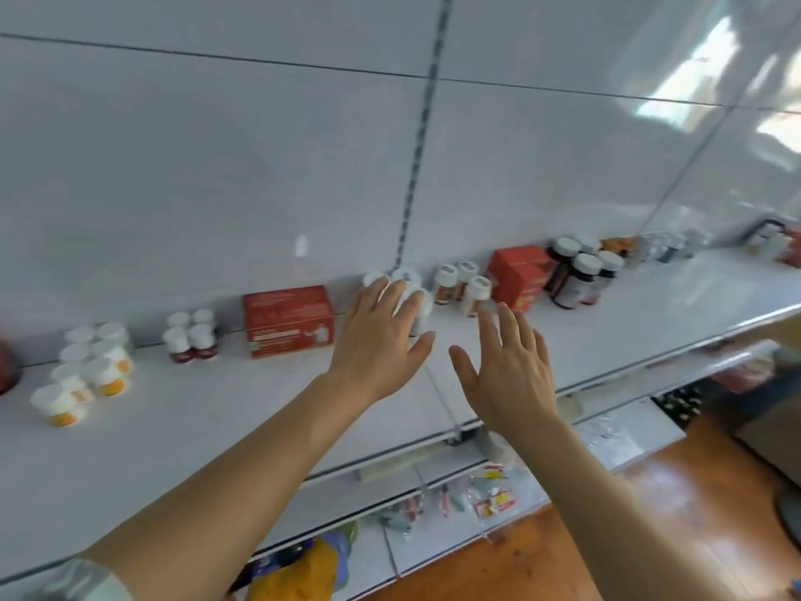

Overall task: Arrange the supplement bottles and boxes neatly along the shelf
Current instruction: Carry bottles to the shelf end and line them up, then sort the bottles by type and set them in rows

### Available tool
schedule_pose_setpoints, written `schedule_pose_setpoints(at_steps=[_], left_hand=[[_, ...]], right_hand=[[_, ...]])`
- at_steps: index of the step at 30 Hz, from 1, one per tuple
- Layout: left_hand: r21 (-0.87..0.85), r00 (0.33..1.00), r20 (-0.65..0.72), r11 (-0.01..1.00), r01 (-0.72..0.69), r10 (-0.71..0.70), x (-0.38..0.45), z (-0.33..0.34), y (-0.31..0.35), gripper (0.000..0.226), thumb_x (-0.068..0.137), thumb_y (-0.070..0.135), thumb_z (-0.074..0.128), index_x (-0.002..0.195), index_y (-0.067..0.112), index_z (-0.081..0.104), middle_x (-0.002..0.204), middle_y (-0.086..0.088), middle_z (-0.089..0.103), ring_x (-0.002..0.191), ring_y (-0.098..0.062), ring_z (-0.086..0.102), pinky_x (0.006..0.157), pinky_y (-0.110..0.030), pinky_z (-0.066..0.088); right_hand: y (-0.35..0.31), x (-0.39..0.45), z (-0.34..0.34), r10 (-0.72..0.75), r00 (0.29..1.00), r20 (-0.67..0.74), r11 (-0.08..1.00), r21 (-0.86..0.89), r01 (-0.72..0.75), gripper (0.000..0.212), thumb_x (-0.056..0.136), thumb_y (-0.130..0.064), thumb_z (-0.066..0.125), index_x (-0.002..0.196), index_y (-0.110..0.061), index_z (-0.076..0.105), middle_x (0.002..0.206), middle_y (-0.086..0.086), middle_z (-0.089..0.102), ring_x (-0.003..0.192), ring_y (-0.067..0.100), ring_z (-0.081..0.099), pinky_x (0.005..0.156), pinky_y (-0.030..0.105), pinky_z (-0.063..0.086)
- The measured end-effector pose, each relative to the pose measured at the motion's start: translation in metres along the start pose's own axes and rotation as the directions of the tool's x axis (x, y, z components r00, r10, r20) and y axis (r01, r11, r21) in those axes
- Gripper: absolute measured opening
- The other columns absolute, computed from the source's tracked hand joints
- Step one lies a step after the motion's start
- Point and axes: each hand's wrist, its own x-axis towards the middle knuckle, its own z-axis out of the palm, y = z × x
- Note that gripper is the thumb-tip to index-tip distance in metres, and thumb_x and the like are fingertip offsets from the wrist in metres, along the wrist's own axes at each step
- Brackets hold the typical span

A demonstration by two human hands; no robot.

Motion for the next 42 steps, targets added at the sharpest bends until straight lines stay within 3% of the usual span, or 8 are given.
schedule_pose_setpoints(at_steps=[3,11,15,21,29,35,42], left_hand=[[-0.028,0.998,0.021,0.998,-0.053,0.054,0.023,0.021,0.067,0.062,0.095,0.051,0.038,0.147,0.017,0.040,0.153,-0.008,0.037,0.145,-0.029,0.023,0.120,-0.045,0.018],[-0.097,0.978,0.067,0.977,-0.190,0.197,0.085,0.078,0.223,0.064,0.092,0.049,0.037,0.145,0.015,0.043,0.152,-0.012,0.039,0.144,-0.031,0.027,0.119,-0.046,0.022],[-0.119,0.959,0.084,0.959,-0.259,0.269,0.129,0.113,0.282,0.064,0.091,0.051,0.035,0.146,0.019,0.042,0.150,-0.010,0.042,0.142,-0.030,0.029,0.116,-0.047,0.026],[-0.186,0.931,0.076,0.922,-0.339,0.358,0.212,0.172,0.378,0.065,0.091,0.053,0.031,0.145,0.019,0.043,0.154,-0.011,0.037,0.145,-0.029,0.025,0.120,-0.045,0.019],[-0.259,0.872,0.092,0.857,-0.446,0.481,0.315,0.245,0.497,0.057,0.095,0.048,0.038,0.145,0.020,0.043,0.153,-0.010,0.038,0.145,-0.028,0.026,0.119,-0.044,0.021],[-0.268,0.837,0.117,0.828,-0.492,0.535,0.369,0.297,0.578,0.054,0.098,0.046,0.040,0.146,0.021,0.041,0.154,-0.007,0.037,0.145,-0.026,0.026,0.120,-0.042,0.021],[-0.239,0.855,0.137,0.854,-0.462,0.501,0.439,0.365,0.681,0.057,0.096,0.049,0.036,0.144,0.019,0.044,0.151,-0.008,0.042,0.142,-0.025,0.031,0.118,-0.043,0.027]], right_hand=[[0.073,-0.011,-0.019,0.060,0.998,0.008,0.998,-0.027,-0.060,0.073,0.097,-0.061,0.025,0.153,-0.014,0.023,0.159,0.012,0.028,0.149,0.031,0.017,0.120,0.049,0.020],[0.232,-0.032,-0.046,0.216,0.976,0.006,0.976,-0.041,-0.216,0.073,0.098,-0.060,0.029,0.154,-0.015,0.016,0.161,0.010,0.022,0.150,0.029,0.012,0.121,0.047,0.016],[0.302,-0.026,-0.049,0.306,0.952,-0.019,0.951,-0.049,-0.307,0.072,0.098,-0.060,0.029,0.154,-0.016,0.018,0.161,0.010,0.023,0.150,0.030,0.014,0.122,0.046,0.016],[0.409,0.002,-0.054,0.409,0.910,-0.072,0.902,-0.117,-0.415,0.072,0.098,-0.060,0.029,0.154,-0.016,0.022,0.160,0.009,0.026,0.150,0.029,0.017,0.122,0.047,0.016],[0.550,0.039,-0.062,0.545,0.834,-0.087,0.822,-0.142,-0.552,0.071,0.097,-0.059,0.032,0.154,-0.017,0.022,0.160,0.008,0.024,0.150,0.029,0.013,0.121,0.047,0.017],[0.651,0.060,-0.052,0.575,0.812,-0.105,0.806,-0.103,-0.583,0.068,0.097,-0.057,0.036,0.151,-0.018,0.027,0.158,0.009,0.029,0.149,0.030,0.016,0.121,0.046,0.019],[0.796,0.093,-0.045,0.534,0.840,-0.093,0.839,-0.060,-0.540,0.067,0.097,-0.057,0.038,0.152,-0.020,0.027,0.158,0.008,0.028,0.149,0.029,0.015,0.121,0.047,0.018]])
